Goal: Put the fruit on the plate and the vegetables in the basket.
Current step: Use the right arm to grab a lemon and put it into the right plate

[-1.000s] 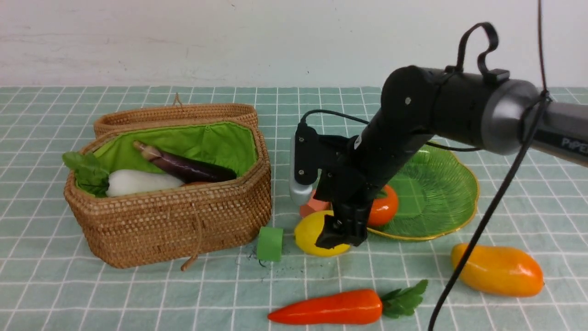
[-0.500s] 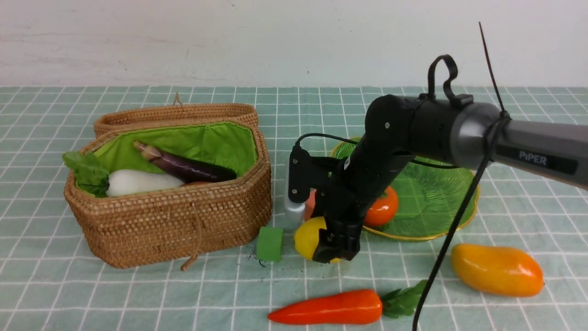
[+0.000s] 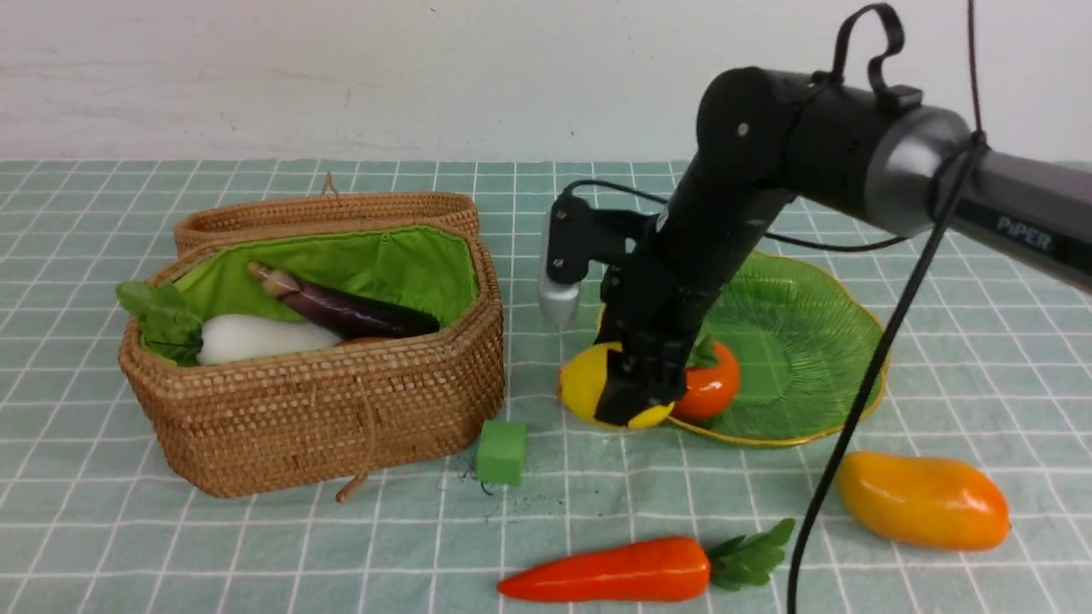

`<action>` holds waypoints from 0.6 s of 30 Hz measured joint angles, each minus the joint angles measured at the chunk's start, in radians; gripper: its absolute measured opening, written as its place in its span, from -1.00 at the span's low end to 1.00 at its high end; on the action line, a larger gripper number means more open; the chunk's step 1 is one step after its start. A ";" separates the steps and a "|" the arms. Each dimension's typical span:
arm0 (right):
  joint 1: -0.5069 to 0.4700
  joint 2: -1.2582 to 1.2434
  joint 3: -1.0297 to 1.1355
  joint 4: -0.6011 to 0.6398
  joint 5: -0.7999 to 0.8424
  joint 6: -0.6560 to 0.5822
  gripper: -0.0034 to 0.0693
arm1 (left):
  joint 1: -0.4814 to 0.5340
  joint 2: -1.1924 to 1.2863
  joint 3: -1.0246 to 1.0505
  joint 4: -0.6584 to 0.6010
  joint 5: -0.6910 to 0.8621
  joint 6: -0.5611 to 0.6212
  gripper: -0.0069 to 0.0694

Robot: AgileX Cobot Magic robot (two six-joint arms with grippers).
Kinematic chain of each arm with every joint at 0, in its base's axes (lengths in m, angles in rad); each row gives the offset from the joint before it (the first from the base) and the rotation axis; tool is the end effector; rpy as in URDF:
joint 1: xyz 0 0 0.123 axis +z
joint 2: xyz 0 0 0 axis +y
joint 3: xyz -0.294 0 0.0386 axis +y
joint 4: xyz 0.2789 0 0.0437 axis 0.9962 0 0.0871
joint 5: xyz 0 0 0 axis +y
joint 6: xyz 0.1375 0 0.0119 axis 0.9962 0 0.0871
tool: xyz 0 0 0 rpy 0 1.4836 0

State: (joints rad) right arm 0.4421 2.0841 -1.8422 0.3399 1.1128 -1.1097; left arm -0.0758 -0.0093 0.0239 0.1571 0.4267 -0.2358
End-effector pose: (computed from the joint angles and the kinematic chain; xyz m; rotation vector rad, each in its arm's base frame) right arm 0.4356 0.2519 0.2110 -1.8120 2.0510 0.2905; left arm 0.1149 0.0003 0.1512 -0.0596 1.9189 -0.0510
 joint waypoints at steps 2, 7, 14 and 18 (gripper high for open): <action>-0.043 -0.001 -0.020 -0.005 -0.007 0.034 0.70 | 0.000 0.000 0.000 0.000 0.000 0.000 -0.27; -0.180 0.000 -0.029 -0.010 -0.139 0.198 0.70 | 0.000 0.000 0.000 0.000 0.000 0.000 -0.25; -0.274 0.041 -0.031 -0.003 -0.362 0.354 0.70 | 0.000 0.000 0.000 0.000 0.000 0.000 -0.24; -0.279 0.092 -0.031 0.006 -0.395 0.388 0.70 | 0.000 0.000 0.000 0.000 0.000 0.000 -0.24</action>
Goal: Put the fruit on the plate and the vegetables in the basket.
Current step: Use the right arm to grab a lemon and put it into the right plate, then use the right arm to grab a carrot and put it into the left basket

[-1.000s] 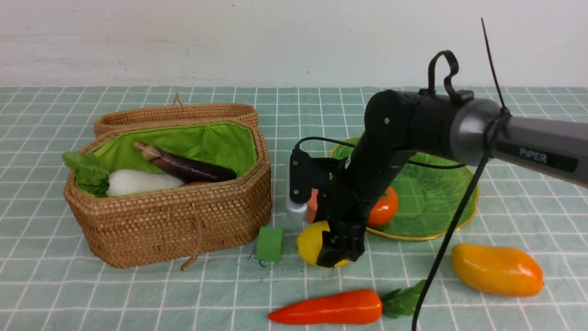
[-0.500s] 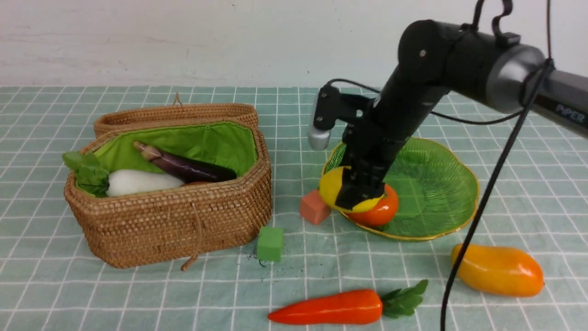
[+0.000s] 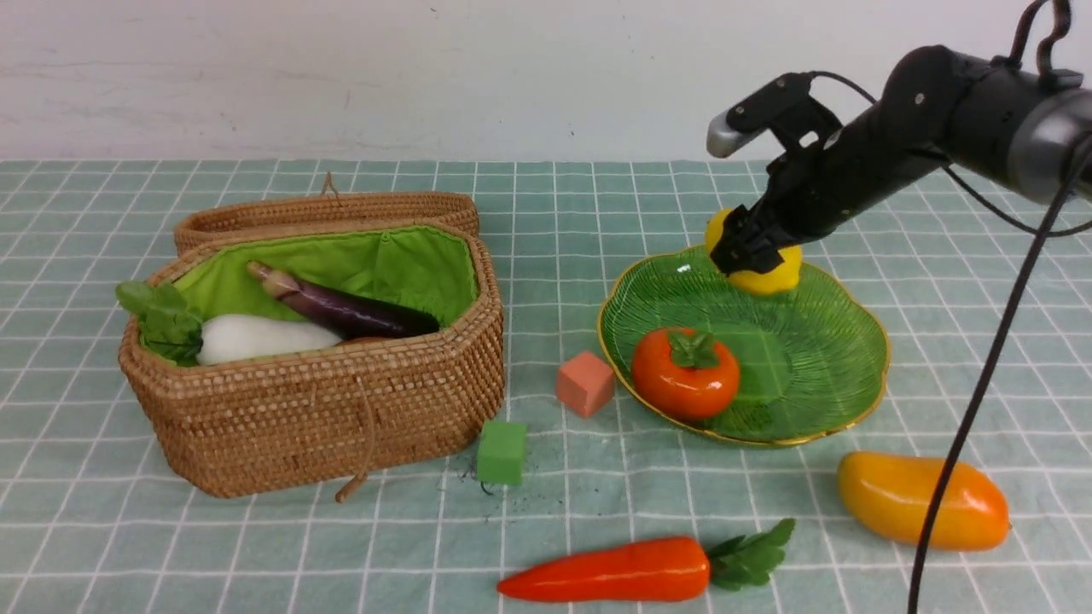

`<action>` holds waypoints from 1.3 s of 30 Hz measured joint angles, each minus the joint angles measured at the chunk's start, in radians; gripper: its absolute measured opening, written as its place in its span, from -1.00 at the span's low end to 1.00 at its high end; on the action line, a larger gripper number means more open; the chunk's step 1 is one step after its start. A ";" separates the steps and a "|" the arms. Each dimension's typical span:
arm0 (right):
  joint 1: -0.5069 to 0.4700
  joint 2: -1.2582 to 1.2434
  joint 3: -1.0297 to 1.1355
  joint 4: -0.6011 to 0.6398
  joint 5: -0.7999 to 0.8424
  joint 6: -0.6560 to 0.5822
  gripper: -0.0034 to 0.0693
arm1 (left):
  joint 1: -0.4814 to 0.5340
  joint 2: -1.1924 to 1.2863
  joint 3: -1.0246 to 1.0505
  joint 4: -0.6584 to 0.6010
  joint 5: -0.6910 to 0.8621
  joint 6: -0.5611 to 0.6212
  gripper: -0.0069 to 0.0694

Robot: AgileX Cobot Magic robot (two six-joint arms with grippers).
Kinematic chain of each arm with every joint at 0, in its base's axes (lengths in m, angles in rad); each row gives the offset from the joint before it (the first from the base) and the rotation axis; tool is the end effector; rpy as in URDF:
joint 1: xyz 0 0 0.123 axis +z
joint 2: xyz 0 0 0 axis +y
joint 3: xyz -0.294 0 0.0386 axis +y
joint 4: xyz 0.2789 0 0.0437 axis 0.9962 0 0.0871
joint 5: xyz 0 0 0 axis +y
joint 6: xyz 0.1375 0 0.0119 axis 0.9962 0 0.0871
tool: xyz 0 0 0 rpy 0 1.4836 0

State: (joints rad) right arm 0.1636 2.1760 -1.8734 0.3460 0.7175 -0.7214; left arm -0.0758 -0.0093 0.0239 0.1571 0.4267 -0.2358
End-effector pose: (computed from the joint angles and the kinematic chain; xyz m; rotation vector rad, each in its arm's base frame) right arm 0.5490 0.1218 0.1957 -0.8372 2.3004 0.1495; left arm 0.1149 0.0003 0.1512 -0.0596 1.9189 -0.0510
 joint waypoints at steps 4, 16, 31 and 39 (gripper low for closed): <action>0.002 0.037 0.000 0.004 0.000 0.030 0.70 | 0.000 0.000 0.000 0.000 0.000 0.000 -0.23; 0.005 -0.013 0.000 -0.019 0.099 0.166 0.91 | 0.000 0.000 0.000 0.000 0.000 0.000 -0.19; 0.131 -0.436 0.307 0.142 0.365 -0.386 0.70 | 0.000 0.000 0.000 0.000 0.000 0.000 -0.19; 0.407 -0.436 0.539 -0.083 0.213 -0.380 0.61 | 0.000 0.000 0.000 0.000 0.000 0.000 -0.19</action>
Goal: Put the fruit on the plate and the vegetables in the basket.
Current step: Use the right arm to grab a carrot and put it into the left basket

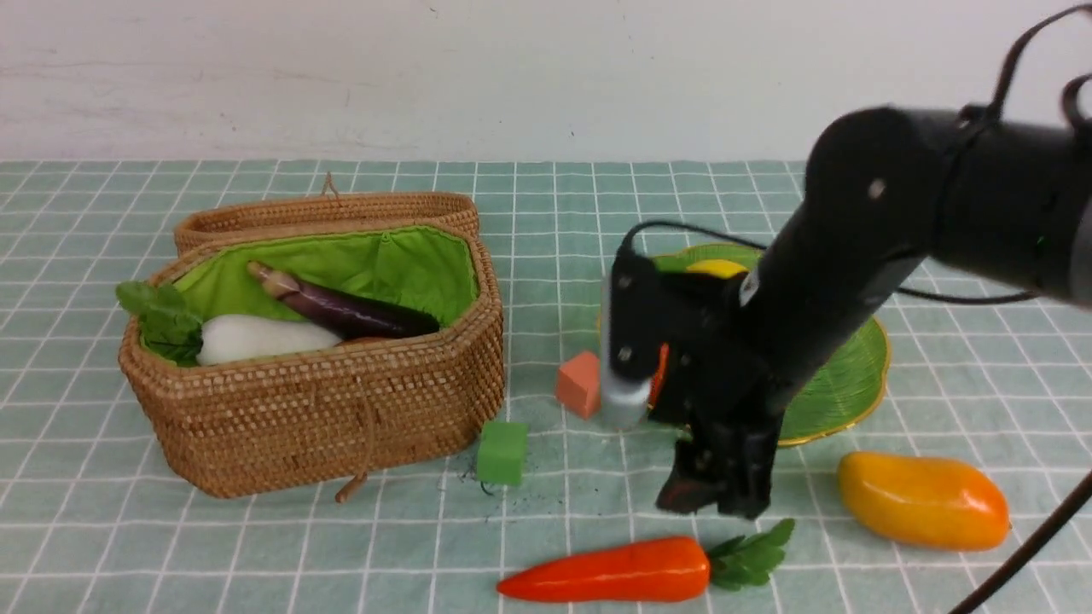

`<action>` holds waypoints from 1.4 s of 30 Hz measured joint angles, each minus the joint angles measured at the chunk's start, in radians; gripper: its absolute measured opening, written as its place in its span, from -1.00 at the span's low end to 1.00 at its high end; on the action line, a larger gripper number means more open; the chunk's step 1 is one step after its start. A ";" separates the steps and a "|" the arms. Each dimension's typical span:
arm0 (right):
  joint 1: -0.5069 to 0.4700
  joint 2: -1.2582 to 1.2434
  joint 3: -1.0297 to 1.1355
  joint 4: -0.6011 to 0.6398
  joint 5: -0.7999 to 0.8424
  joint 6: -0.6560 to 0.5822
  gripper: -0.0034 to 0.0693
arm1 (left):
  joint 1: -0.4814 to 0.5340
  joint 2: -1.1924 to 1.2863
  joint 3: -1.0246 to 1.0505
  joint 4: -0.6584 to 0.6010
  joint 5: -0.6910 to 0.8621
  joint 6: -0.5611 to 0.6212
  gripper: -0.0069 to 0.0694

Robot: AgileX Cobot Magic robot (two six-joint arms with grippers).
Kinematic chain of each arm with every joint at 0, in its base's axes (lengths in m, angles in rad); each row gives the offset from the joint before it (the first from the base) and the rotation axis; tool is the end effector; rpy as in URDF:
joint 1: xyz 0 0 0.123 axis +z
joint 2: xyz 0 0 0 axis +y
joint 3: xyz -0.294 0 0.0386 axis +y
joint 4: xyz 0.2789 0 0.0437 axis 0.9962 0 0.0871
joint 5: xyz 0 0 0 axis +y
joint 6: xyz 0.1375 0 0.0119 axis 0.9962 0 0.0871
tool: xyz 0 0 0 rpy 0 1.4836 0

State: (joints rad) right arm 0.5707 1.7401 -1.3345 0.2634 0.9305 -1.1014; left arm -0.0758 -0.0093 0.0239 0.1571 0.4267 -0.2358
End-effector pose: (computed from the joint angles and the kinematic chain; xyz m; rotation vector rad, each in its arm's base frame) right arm 0.3260 0.2435 0.2091 -1.9329 1.9765 0.1996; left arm 0.1149 0.0003 0.1512 -0.0596 1.9189 -0.0510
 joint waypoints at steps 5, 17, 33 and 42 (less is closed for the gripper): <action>0.086 0.052 0.068 -0.067 -0.095 0.067 0.60 | 0.000 0.000 0.000 0.006 0.000 0.000 -0.19; 0.087 0.176 0.076 -0.075 -0.131 0.072 0.09 | 0.000 0.000 0.000 0.008 0.000 0.000 -0.19; 0.087 0.158 -0.356 -0.042 0.055 0.255 0.08 | 0.000 0.000 0.000 0.008 0.000 0.000 -0.19; 0.098 0.187 -0.505 0.192 -0.467 0.271 0.08 | 0.000 0.000 0.000 0.010 0.000 0.000 -0.19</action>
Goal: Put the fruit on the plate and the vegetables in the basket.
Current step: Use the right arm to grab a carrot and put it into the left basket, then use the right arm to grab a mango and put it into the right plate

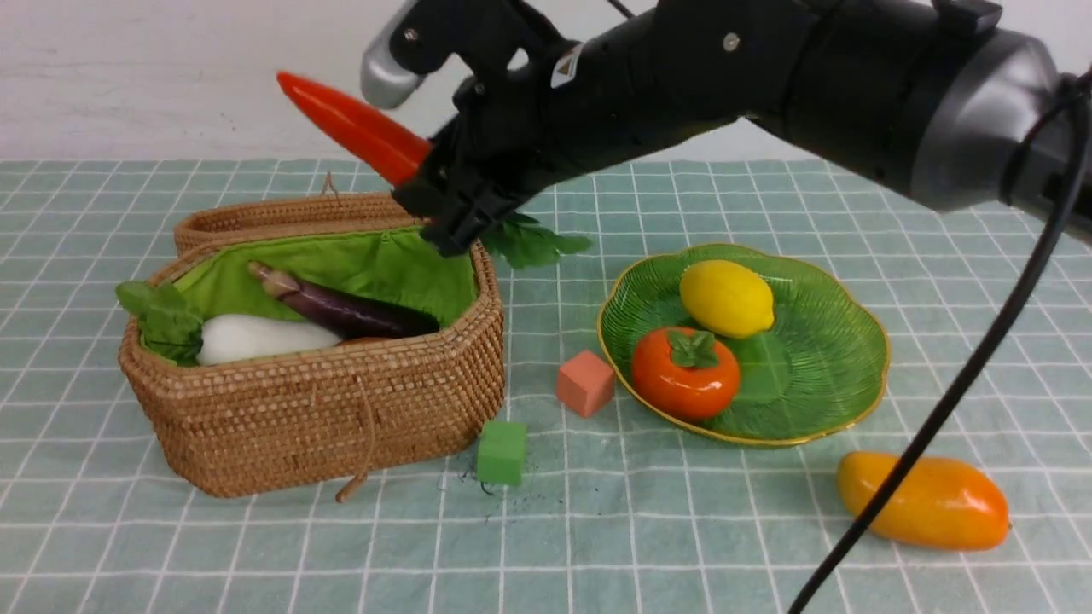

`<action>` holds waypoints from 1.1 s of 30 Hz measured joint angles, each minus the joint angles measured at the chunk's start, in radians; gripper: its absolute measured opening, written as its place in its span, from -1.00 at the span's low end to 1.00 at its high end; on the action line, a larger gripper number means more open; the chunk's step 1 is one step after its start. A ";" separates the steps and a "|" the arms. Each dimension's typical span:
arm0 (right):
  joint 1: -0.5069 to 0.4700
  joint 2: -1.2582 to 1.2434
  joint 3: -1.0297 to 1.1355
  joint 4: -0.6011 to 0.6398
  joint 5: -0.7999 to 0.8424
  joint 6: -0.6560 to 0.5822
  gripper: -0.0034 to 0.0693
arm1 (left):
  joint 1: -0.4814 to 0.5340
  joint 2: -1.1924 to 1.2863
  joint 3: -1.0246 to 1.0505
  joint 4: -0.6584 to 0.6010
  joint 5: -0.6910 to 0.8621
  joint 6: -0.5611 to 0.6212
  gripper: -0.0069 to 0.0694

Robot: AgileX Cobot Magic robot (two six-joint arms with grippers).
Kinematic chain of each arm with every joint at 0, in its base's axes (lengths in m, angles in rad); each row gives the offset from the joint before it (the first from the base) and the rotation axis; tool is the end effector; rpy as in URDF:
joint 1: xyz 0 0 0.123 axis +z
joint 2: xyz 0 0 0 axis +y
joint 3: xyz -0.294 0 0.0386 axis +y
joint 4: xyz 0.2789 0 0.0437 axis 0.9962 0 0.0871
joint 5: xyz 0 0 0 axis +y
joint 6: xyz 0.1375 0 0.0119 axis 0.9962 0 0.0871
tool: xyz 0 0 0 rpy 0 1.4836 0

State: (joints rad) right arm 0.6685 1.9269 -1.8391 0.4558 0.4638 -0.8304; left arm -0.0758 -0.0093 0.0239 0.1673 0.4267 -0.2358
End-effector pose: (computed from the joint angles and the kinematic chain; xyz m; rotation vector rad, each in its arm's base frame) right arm 0.4098 0.3583 0.3486 -1.1424 1.6448 0.3591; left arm 0.1149 0.0008 0.1513 -0.0535 1.9182 -0.0408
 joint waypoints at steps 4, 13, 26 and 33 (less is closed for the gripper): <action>0.027 0.090 0.000 0.067 -0.235 -0.031 0.08 | 0.000 0.000 0.000 0.001 0.000 0.000 -0.19; 0.081 0.262 0.002 0.078 -0.369 -0.106 0.26 | 0.000 0.000 0.000 0.001 0.000 0.000 -0.19; 0.079 0.166 0.002 0.074 -0.088 -0.106 0.85 | 0.000 0.000 0.000 0.001 0.000 0.000 -0.19; 0.077 0.004 0.002 -0.130 0.645 -0.007 0.53 | 0.000 0.000 0.000 0.001 0.000 0.000 -0.19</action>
State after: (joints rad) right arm 0.7457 1.9312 -1.8371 0.3255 1.1085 -0.8370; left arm -0.0758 -0.0093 0.0239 0.1683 0.4267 -0.2358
